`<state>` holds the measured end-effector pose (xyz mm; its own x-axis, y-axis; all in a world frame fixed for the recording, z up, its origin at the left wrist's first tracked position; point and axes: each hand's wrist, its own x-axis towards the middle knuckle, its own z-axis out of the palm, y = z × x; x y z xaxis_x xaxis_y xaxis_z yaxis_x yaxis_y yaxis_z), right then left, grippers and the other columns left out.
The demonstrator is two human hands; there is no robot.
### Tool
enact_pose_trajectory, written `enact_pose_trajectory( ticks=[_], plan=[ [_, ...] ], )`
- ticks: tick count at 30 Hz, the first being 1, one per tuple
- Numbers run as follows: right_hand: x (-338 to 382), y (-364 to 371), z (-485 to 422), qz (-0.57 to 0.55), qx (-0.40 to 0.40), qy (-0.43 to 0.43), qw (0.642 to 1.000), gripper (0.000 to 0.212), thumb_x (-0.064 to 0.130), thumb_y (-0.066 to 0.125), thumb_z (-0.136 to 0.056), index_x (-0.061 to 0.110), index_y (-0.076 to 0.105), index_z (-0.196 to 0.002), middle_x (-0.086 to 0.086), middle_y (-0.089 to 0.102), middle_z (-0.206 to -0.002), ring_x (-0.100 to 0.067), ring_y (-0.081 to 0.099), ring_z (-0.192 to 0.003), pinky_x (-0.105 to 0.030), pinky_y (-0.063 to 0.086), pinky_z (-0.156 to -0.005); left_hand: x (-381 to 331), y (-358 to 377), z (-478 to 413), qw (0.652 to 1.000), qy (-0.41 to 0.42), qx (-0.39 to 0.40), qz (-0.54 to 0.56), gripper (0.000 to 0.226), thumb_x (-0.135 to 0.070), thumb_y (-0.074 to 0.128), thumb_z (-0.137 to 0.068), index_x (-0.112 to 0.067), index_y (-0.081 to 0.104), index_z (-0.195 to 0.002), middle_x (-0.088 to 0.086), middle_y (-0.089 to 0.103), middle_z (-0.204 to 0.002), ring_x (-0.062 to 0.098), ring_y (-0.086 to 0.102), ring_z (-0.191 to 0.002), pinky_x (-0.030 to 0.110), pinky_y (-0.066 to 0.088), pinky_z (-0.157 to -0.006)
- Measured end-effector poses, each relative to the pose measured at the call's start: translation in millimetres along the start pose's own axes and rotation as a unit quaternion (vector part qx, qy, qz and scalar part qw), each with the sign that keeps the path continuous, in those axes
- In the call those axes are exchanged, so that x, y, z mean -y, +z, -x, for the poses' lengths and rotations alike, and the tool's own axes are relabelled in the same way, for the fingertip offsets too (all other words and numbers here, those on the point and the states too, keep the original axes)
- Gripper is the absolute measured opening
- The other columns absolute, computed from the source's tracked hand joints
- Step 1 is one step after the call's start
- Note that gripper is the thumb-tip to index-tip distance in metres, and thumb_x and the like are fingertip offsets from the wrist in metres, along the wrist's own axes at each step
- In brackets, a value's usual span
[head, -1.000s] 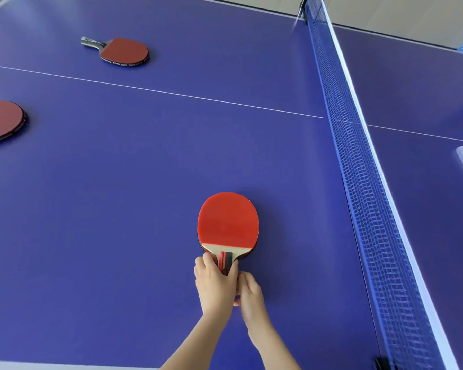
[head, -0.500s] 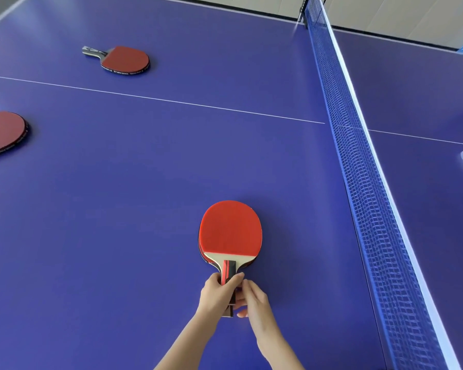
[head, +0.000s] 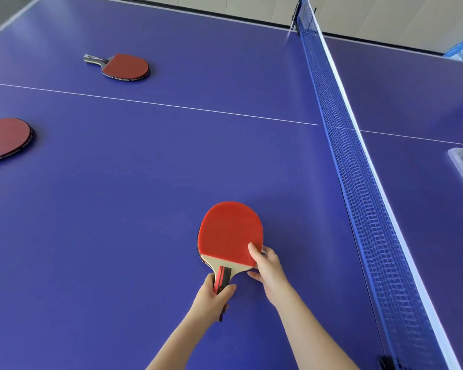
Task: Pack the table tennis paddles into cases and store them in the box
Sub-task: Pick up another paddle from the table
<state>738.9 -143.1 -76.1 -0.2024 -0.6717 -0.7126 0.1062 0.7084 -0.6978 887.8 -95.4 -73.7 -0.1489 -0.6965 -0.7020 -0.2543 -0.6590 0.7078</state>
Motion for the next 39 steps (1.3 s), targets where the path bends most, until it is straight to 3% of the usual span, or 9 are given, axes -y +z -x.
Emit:
enact_pose_trajectory(
  ticks=[5,21,25,30,39],
  plan=[
    [-2,-6,29,-0.053,0.005,-0.038,0.998,0.03,0.03,0.061,-0.092,0.014,0.056,-0.118,-0.005,0.067,-0.112,-0.02,0.066,-0.101,-0.031,0.058,-0.076,5,-6,22,0.999,0.045,0.019,-0.008,0.019,-0.024,0.06,-0.09,-0.013,0.044,-0.091,0.001,0.046,-0.068,0.013,0.045,-0.056,0.017,0.039,-0.049],
    [-32,-80,120,-0.134,-0.104,-0.106,0.98,0.031,0.03,0.06,-0.092,0.016,0.055,-0.118,-0.004,0.066,-0.111,-0.018,0.065,-0.099,-0.024,0.057,-0.065,5,50,77,0.984,0.103,0.124,-0.072,0.021,-0.022,0.059,-0.092,-0.007,0.047,-0.101,0.007,0.051,-0.071,0.017,0.05,-0.062,0.023,0.047,-0.059],
    [-47,-112,150,-0.167,-0.139,-0.12,0.969,0.034,0.029,0.062,-0.091,0.014,0.055,-0.12,-0.007,0.065,-0.114,-0.021,0.065,-0.101,-0.031,0.058,-0.073,7,79,97,0.975,0.127,0.147,-0.111,0.022,-0.021,0.059,-0.092,-0.008,0.047,-0.105,0.01,0.053,-0.074,0.015,0.052,-0.06,0.021,0.05,-0.059],
    [-74,-164,211,-0.22,-0.172,-0.166,0.946,0.029,0.026,0.062,-0.091,0.014,0.056,-0.117,-0.005,0.065,-0.113,-0.018,0.066,-0.098,-0.026,0.055,-0.066,15,129,141,0.955,0.177,0.184,-0.154,0.023,-0.024,0.06,-0.091,-0.011,0.048,-0.104,0.007,0.055,-0.073,0.015,0.053,-0.062,0.023,0.051,-0.061],
    [-168,-276,375,-0.274,-0.259,-0.239,0.895,0.031,0.023,0.063,-0.091,0.009,0.055,-0.118,-0.007,0.068,-0.112,-0.019,0.067,-0.101,-0.031,0.056,-0.077,63,247,285,0.906,0.255,0.284,-0.184,0.017,-0.026,0.059,-0.092,-0.012,0.05,-0.098,0.005,0.058,-0.069,0.012,0.053,-0.061,0.02,0.043,-0.052]
  ],
)
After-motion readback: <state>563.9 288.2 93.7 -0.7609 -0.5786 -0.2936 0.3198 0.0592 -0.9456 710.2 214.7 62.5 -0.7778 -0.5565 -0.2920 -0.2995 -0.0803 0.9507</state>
